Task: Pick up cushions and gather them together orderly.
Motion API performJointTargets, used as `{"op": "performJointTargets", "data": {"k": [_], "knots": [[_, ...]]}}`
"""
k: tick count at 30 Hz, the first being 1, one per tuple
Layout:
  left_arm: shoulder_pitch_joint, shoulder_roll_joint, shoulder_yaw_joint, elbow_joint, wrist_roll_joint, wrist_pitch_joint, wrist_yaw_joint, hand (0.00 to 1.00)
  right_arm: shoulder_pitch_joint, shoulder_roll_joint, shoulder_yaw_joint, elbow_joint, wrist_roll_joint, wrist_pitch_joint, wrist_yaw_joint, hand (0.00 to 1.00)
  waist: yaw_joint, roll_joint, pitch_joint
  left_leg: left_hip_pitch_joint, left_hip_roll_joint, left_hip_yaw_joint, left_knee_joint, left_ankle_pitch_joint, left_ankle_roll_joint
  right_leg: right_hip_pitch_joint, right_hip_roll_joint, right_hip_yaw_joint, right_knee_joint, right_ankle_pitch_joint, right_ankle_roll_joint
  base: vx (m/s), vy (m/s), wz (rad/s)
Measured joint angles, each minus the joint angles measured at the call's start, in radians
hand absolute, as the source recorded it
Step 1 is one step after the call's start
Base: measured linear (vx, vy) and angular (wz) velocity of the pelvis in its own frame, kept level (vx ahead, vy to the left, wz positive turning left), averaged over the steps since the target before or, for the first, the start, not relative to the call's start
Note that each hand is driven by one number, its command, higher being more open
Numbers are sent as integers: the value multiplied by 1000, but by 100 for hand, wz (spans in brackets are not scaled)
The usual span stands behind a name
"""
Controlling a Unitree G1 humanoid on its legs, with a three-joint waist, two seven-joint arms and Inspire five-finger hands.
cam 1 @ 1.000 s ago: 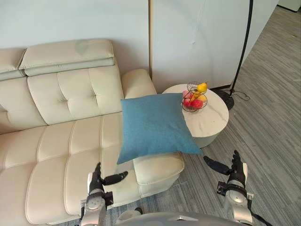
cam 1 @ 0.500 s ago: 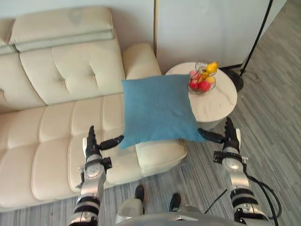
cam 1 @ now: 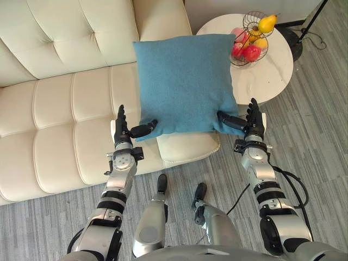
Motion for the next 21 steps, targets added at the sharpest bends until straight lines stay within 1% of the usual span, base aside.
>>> {"op": "performJointTargets", "data": {"k": [3, 5, 8, 10, 14, 16, 18, 20, 21], "knots": [[-38, -11, -32, 2, -27, 0, 2, 0, -31, 19, 11, 0, 1, 0, -18, 0, 1, 6, 15, -15, 7, -1, 0, 8, -7, -20, 3, 0, 14, -2, -3, -63, -53, -1], [-53, -34, -37, 2, -46, 0, 4, 0, -41, 23, 20, 0, 1, 0, -24, 0, 1, 9, 19, -17, 10, -2, -6, 15, -11, -28, 5, -1, 19, -3, -4, -54, -49, 0], [-76, -45, -47, 2, -66, -1, 22, 0, -46, 21, 42, -6, 2, -3, -26, 0, 1, 12, 20, -31, 15, -5, -19, 28, -17, -51, 8, -3, 30, -3, -5, -31, -44, 2], [-87, -41, -48, 2, -68, -6, 41, 0, -46, 22, 46, -6, 5, -4, -29, 0, 0, 15, 22, -28, 17, -8, -29, 37, -22, -53, 10, -6, 34, -4, -6, -26, -60, 4], [-88, -21, -75, -22, -76, -18, 42, 0, -29, 19, 60, -38, 5, -12, -32, 0, 2, 15, 22, -9, 19, -8, -50, 47, -25, -42, 13, -6, 31, -4, -6, -7, -45, 1], [-78, -24, -99, -49, -76, -18, 42, 0, 6, 18, 78, -82, 0, -16, -32, 0, 2, 15, 22, 16, 19, -9, -69, 51, -23, -20, 14, -6, 19, -4, -6, 7, -16, 1], [-43, -25, -110, -99, -76, -18, 42, 0, 59, 23, 79, -128, -1, -19, -32, 0, 0, 16, 21, 44, 18, -8, -84, 51, -23, 8, 16, -6, 4, -4, -6, 28, -7, 1], [42, -26, -120, -208, -75, -18, 24, 0, 160, 25, 79, -200, -3, -25, -22, 0, -7, 16, 20, 86, 17, -9, -106, 51, -23, 53, 20, -5, -23, -4, -6, 73, -9, 2], [66, -26, -131, -230, -75, -18, 16, 0, 191, 26, 78, -216, -3, -25, -17, 0, -9, 17, 20, 102, 17, -9, -113, 51, -23, 68, 21, -5, -29, -4, -6, 55, -5, 1]]}}
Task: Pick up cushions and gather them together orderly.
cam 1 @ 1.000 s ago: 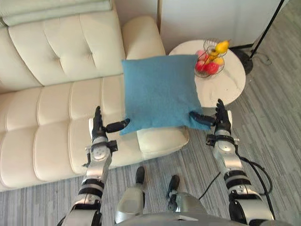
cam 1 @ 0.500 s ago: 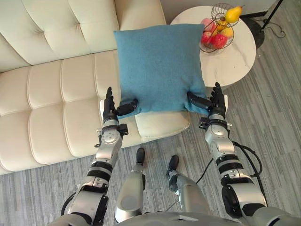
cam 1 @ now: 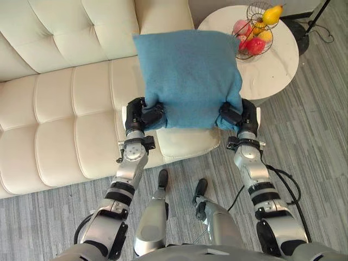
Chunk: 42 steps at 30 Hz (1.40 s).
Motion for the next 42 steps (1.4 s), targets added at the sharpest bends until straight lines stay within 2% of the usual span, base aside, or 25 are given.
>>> {"op": "performJointTargets", "data": {"k": [2, 4, 5, 6, 13, 16, 18, 20, 24, 25, 27, 29, 30, 31, 32, 33, 34, 35, 36, 37, 38, 39, 40, 41, 42], "knots": [[58, -5, -20, -46, 0, 0, -17, 0, 61, 5, 0, -34, -5, 0, 6, 0, -5, 1, -4, 31, 0, -2, -9, -1, 0, 31, 2, 8, -11, -2, 3, 46, -7, -2], [167, -30, -22, -109, 2, 0, -41, 0, 175, 18, -2, -110, -35, 0, 28, 0, -10, 6, -32, 66, 1, -6, -22, -3, -2, 63, 5, 16, -25, -4, 6, 43, -11, -7], [169, -31, -22, -110, 2, 0, -42, 0, 179, 18, -2, -112, -36, 0, 28, 0, -10, 6, -33, 67, 1, -6, -22, -3, -2, 64, 5, 16, -25, -4, 6, 32, -11, -6], [230, -40, -22, -120, 3, 3, -51, 0, 252, 27, -1, -151, -49, 1, 48, 0, -17, 12, -57, 95, 3, -8, -22, -14, -6, 94, 9, 17, -32, -9, 10, 0, 0, 0], [474, -74, -22, -243, 12, 13, -79, 0, 482, 72, 28, -302, -100, 3, 86, 0, -24, 15, -159, 157, 11, 3, 3, -56, -7, 166, 17, 26, -36, -27, 8, 4, -1, -3], [536, -85, -20, -288, 12, 14, -80, 0, 527, 72, 45, -367, -122, 5, 88, 0, -23, 17, -174, 174, 12, 7, 27, -74, -9, 194, 18, 31, -39, -28, 8, -5, 6, -6], [574, -94, -20, -319, 12, 14, -81, 0, 551, 71, 47, -416, -162, 5, 89, 0, -22, 18, -209, 176, 12, 2, 50, -87, -9, 216, 18, 26, -41, -30, 8, -25, 7, 6], [577, -101, -21, -337, 12, 14, -81, 0, 561, 71, 48, -447, -176, 5, 89, 0, -20, 19, -217, 176, 10, -15, 60, -91, -9, 229, 16, 11, -41, -35, 11, -43, -2, 27], [578, -107, -22, -384, 12, 11, -80, 0, 556, 69, 49, -484, -204, 4, 69, 0, -22, 25, -230, 103, 5, -88, 162, -128, -14, 235, 13, -67, -15, -56, 3, -81, -19, 59], [578, -108, -22, -386, 12, 11, -80, 0, 551, 61, 50, -483, -204, 4, 65, 0, -18, 34, -251, 68, 9, -95, 179, -144, -1, 216, 11, -92, -6, -57, -1, -43, -6, 66], [572, -110, -29, -384, 12, 11, -72, 0, 518, 53, 49, -450, -207, 4, 54, 0, -26, 40, -263, 25, 49, 36, 233, -185, 59, 211, -25, -166, -15, -49, -11, -26, 14, 90], [565, -109, -60, -383, 12, 11, -59, 0, 490, 30, 45, -399, -207, 7, 36, 0, -29, 42, -265, -15, 94, 131, 361, -214, 69, 219, -52, -208, -13, -48, -10, -13, 84, 79], [562, -110, -83, -373, 12, 11, -52, 0, 489, 17, 40, -383, -207, 15, 29, 0, -35, 46, -270, -15, 129, 188, 421, -224, 72, 238, -68, -246, -26, -41, 1, -2, 119, 73], [562, -110, -94, -369, 11, 11, -49, 0, 490, 13, 37, -378, -207, 17, 25, 0, -43, 46, -272, -10, 145, 206, 435, -231, 64, 247, -74, -264, -37, -34, 11, -9, 173, 108], [559, -114, -117, -356, 11, 11, -42, 0, 490, -3, 28, -378, -208, 21, 17, 0, -62, 64, -291, -2, 163, 222, 421, -241, 31, 251, -89, -308, -50, -19, 33, -1, 188, 79], [556, -116, -123, -353, 11, 11, -40, 0, 490, -7, 24, -378, -209, 21, 16, 0, -62, 69, -295, 4, 165, 221, 409, -240, 23, 250, -92, -315, -51, -15, 37, 21, 304, 82], [548, -122, -143, -343, 11, 11, -40, 0, 490, -16, 1, -372, -213, 21, 16, 0, -56, 89, -308, 56, 166, 216, 332, -215, -11, 245, -104, -329, -51, 1, 62, 45, 372, 44], [536, -114, -148, -326, 11, 10, -40, 0, 485, -4, -7, -352, -215, 21, 16, 0, -54, 82, -310, 89, 140, 211, 275, -208, -56, 246, -135, -331, -38, 8, 75, 48, 463, 39], [532, -111, -148, -320, 11, 10, -40, 0, 485, 1, -7, -346, -215, 22, 16, 0, -53, 74, -306, 95, 127, 212, 270, -202, -51, 245, -150, -328, -29, 12, 80, 33, 390, 30], [529, -96, -146, -317, 11, 10, -37, 0, 486, 20, -6, -335, -216, 22, 17, 0, -55, 50, -302, 99, 93, 207, 266, -203, -39, 240, -184, -314, -3, 7, 86, 26, 365, 36], [529, -73, -143, -315, 10, 11, -37, 0, 487, 48, -6, -319, -217, 22, 17, 0, -58, 20, -297, 92, 45, 197, 279, -215, -11, 219, -246, -299, 62, 2, 89, 29, 350, 36], [530, -73, -141, -315, 10, 11, -37, 0, 487, 50, -6, -317, -218, 22, 17, 0, -57, 18, -295, 92, 39, 196, 282, -217, -6, 215, -255, -295, 75, 1, 88, 22, 424, 41], [530, -73, -131, -315, 10, 11, -37, 0, 487, 60, -6, -305, -224, 22, 25, 0, -57, 8, -283, 84, 2, 178, 302, -245, 38, 169, -299, -214, 184, -19, 32, 7, 287, 32], [530, -73, -129, -313, 10, 11, -37, 0, 487, 62, -6, -296, -231, 22, 27, 0, -59, 9, -276, 85, -7, 166, 309, -255, 55, 140, -305, -146, 234, -32, 14, 12, 269, 71], [530, -68, -128, -308, 10, 12, -37, 0, 489, 70, -6, -272, -234, 23, 33, 0, -71, 20, -266, 86, -12, 127, 313, -267, 74, 105, -237, 16, 315, -108, 37, 29, 145, 69]]}}
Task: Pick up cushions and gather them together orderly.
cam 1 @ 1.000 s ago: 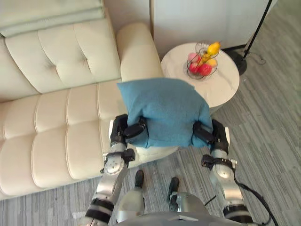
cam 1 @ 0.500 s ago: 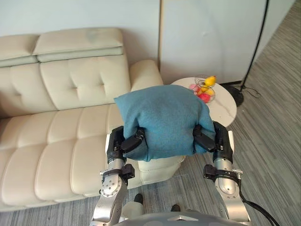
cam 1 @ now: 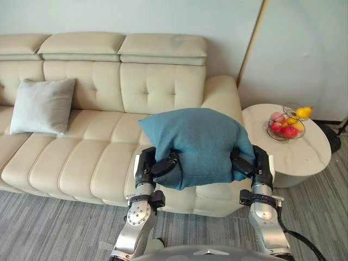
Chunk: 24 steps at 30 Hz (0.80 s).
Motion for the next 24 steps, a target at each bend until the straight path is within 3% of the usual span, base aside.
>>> {"op": "performJointTargets", "data": {"k": [3, 4, 6, 7, 8, 10, 13, 14, 16, 18, 20, 21, 22, 23, 24], "knots": [[3, 14, 11, 0, 0, 0, 0, 0, -6, 11, 7, 17, -1, 0, 14, 0, 2, -8, 8, 14, -12, -22, -29, 4, 19, -53, 118, 61, 7, -57, 4, 87, 91, 43], [3, 21, 15, 3, 0, 1, 0, 0, -7, 16, 7, 19, -1, 0, 19, 0, -5, -11, 12, 35, -25, -35, -50, 6, 22, -90, 191, 54, -28, -58, 3, 138, -32, 25], [3, 22, 13, 5, 0, 2, -3, 0, -6, 15, 6, 22, -1, 0, 20, 0, -14, -13, 15, 52, -36, -46, -56, 2, 16, -94, 217, 52, -81, -53, -3, 127, -53, 40], [1, 22, 8, 7, 2, 2, -7, 0, -6, 10, 5, 23, -1, 1, 19, 0, -31, -26, 14, 51, -62, -70, -19, -27, 0, -80, 221, 61, -140, 27, -72, 155, -64, 53], [2, 6, -1, 17, 3, 7, -8, 0, -4, -8, 4, 25, -1, 4, 19, 0, -40, 0, 5, 42, -48, -92, 17, -53, -16, -67, 232, 40, -139, 19, -73, 281, -78, 48], [0, 3, -10, 17, 13, 7, -25, 0, -1, -25, 0, 21, -1, 4, 14, 0, -42, 25, -11, 23, -19, -121, 58, -82, -36, -31, 258, 2, -188, 13, -75, 347, -93, 39], [0, -6, -12, 17, 12, 8, -42, 0, 44, -25, -4, -36, 1, 11, 10, 0, -41, 27, -8, -7, 14, -115, 214, -110, -83, 67, 291, -26, -270, 13, -75, 208, -81, 31], [9, -10, -11, 17, 12, 8, -44, 0, 79, -25, -3, -93, 1, 13, 10, 0, -28, 33, -5, -49, 38, -82, 376, -112, -91, 120, 305, -21, -296, 13, -76, 279, -16, -9], [27, -11, -9, 13, 11, 6, -45, 0, 95, -22, -1, -152, 1, 13, 9, 0, -8, 38, -4, -99, 89, -25, 526, -132, -78, 168, 317, 6, -315, 4, -90, 269, 56, -39], [32, -17, -9, 13, 10, 6, -48, 0, 83, -20, -2, -199, 0, 8, 3, 0, 15, 38, -4, -139, 133, -35, 474, -164, -59, 175, 313, 58, -321, 3, -90, 162, 138, -65], [32, -20, -9, 13, 10, 5, -49, 0, 70, -17, -3, -201, 0, 7, -1, 0, 16, 38, -4, -138, 129, -100, 324, -158, -60, 176, 303, 87, -321, 2, -88, 117, 213, -50], [31, -20, -10, 13, 10, 5, -52, 0, 70, -18, -4, -199, 0, 7, -7, 0, 16, 42, -7, -116, 116, -173, 169, -94, -67, 174, 295, 113, -311, -13, -54, 104, 225, -36], [31, -20, -10, 13, 10, 5, -52, 0, 70, -17, -4, -199, 0, 7, -7, 0, 16, 43, -7, -114, 116, -177, 162, -89, -70, 174, 295, 114, -311, -14, -51, 162, 348, -39], [32, -3, -9, 18, 11, 9, -51, 0, 65, 3, -6, -154, 0, 8, -8, 0, 10, 15, -13, -85, 84, -179, 124, -20, -124, 178, 271, 148, -312, -22, -17, 143, 277, -17], [30, 1, -10, 18, 12, 9, -51, 0, 65, 14, -9, -141, 0, 8, -9, 0, 6, 0, -12, -79, 73, -172, 116, -16, -117, 178, 254, 156, -313, -23, -12, 180, 370, -15]]}}
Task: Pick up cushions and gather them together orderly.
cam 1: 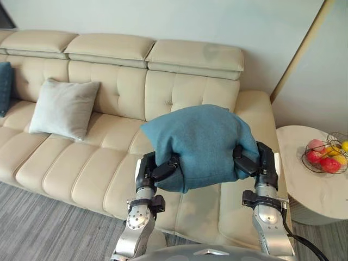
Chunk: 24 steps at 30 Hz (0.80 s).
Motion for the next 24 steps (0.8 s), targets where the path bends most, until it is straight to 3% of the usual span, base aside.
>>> {"op": "performJointTargets", "data": {"k": [2, 5, 9, 14, 20, 24], "knots": [[3, 1, -2, 0, 0, 0, 0, 0, 0, 19, -11, 21, 0, 3, 1, 0, -3, -17, -1, 14, -36, 20, -13, 5, 8, -1, -40, 21, -3, 3, 10, 97, 226, -9], [5, 5, -2, -1, 1, 0, 0, 0, 0, 22, -10, 23, -2, 5, 3, 0, 4, -19, -2, 52, -73, 45, -70, 20, 32, -2, -78, 50, -7, 7, 17, 43, 158, -18], [5, 14, -7, -2, 17, 0, 0, 0, 0, 33, -9, 23, -9, 5, 3, 0, 10, -33, -11, 72, -92, 78, -132, 41, 53, -15, -98, 79, -32, 17, 34, 5, 57, -18], [-16, 22, -34, -2, 39, 0, 12, 0, -12, 28, -9, 27, -53, 7, -22, 0, 8, -50, -13, 46, -96, 117, -173, 66, 56, -77, -102, 122, -43, 40, 62, -9, 25, -26], [-150, 21, -40, -2, 50, 0, 87, 0, -136, 12, 26, 34, -93, 36, -98, 0, 9, -52, -5, -76, -82, 144, -175, 100, 70, -212, -90, 139, -43, 104, 63, -58, 28, -15], [-307, 21, -22, -8, 78, -1, 177, 0, -299, 17, 61, 34, -126, 41, -175, 0, 18, -50, 21, -186, -77, 165, -142, 112, 83, -322, -97, 154, -26, 128, 78, -88, 37, -11]]}}
